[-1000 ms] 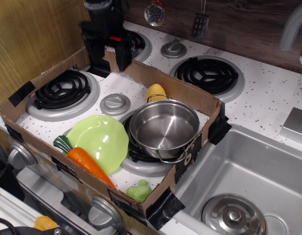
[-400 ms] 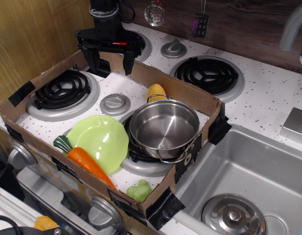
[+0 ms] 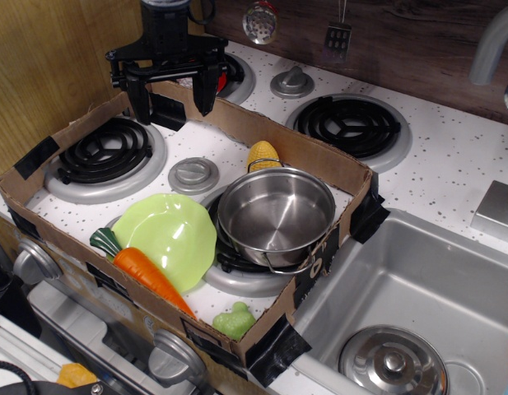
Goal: Take carrot off plate
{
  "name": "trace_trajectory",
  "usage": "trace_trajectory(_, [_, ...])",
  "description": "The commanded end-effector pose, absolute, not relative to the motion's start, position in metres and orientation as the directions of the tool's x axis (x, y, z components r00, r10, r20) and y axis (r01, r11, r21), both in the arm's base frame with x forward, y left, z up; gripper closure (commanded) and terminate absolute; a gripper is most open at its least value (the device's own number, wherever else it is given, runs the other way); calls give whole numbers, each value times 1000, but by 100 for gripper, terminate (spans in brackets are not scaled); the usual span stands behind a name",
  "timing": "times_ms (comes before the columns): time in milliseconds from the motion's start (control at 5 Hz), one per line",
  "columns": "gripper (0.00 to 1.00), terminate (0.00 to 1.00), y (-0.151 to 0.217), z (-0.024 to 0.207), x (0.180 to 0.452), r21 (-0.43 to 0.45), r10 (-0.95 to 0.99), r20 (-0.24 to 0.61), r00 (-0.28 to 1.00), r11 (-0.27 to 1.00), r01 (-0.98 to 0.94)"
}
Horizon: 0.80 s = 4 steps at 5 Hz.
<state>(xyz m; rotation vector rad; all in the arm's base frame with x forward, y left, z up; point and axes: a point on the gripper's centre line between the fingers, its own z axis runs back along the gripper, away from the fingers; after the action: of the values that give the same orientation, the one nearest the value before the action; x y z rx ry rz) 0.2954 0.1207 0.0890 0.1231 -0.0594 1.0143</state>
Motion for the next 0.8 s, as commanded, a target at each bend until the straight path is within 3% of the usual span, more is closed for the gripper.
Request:
trace_trajectory(0, [0, 0, 98, 106, 279, -23, 974, 185, 134, 141, -990])
trace_trajectory(200, [0, 0, 88, 99, 268, -55, 978, 205, 37, 50, -997])
trace_trajectory(600, [0, 0, 75, 80, 245, -68, 968, 249, -14, 3, -998])
